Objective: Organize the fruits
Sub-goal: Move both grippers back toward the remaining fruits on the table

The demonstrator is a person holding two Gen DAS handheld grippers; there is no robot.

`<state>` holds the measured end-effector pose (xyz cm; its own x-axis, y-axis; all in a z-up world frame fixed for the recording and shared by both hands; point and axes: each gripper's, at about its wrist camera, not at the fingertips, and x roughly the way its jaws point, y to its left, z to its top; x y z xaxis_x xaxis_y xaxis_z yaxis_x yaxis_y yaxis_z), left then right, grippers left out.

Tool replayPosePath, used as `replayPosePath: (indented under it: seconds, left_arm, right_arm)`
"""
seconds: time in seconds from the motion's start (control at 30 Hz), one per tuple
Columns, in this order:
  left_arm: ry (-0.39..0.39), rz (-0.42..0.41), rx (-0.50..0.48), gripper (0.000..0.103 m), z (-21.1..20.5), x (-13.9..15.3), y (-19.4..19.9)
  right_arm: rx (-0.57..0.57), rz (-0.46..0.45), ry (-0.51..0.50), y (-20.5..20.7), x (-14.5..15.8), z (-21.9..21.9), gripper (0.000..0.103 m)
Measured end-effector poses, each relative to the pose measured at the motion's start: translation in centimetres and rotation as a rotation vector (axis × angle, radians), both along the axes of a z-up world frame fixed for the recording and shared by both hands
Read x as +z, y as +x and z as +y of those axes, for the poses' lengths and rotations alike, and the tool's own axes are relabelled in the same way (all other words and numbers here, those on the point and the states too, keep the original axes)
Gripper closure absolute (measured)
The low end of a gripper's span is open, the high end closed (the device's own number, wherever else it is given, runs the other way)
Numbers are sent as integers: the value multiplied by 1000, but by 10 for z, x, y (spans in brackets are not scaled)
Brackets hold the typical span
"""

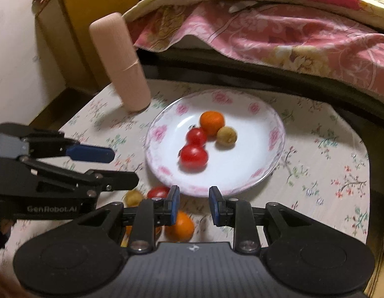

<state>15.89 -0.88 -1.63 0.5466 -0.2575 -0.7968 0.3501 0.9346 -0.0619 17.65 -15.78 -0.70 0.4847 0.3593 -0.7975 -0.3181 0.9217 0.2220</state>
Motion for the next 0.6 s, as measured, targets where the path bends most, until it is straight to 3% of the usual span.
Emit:
replayPosePath:
  seconds: [0.33,0.43,0.6]
  left_arm:
    - [23,18,-38,44,6,5,-40]
    - [64,21,-58,44,6,1,-51]
    - [66,40,-39,42,18,-3,-56]
  right_arm:
    - [42,22,8,-13,4,-1,76]
    - [65,30,9,-20,4,-1,76]
    - [121,59,25,-37,4,5,76]
